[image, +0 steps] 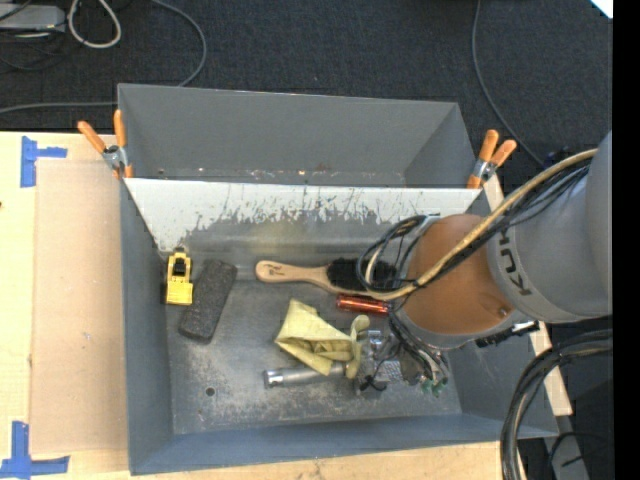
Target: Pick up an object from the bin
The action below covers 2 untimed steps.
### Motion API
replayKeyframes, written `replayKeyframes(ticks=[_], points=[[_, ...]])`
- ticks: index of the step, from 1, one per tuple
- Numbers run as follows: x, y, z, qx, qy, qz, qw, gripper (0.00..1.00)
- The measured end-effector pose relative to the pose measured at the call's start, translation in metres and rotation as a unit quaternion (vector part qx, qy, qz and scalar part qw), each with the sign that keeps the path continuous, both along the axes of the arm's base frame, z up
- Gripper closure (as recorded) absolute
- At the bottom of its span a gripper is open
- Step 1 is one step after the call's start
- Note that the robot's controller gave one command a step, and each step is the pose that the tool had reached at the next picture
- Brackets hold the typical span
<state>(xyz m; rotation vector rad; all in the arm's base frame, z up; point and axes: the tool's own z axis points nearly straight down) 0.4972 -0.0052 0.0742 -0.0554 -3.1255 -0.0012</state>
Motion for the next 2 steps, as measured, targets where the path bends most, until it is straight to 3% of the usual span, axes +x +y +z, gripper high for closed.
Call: replayKeyframes(ticks=[2], points=[[-0.002,0.0,0.014,0.0,0.0023,0.001,1.0,1.0]])
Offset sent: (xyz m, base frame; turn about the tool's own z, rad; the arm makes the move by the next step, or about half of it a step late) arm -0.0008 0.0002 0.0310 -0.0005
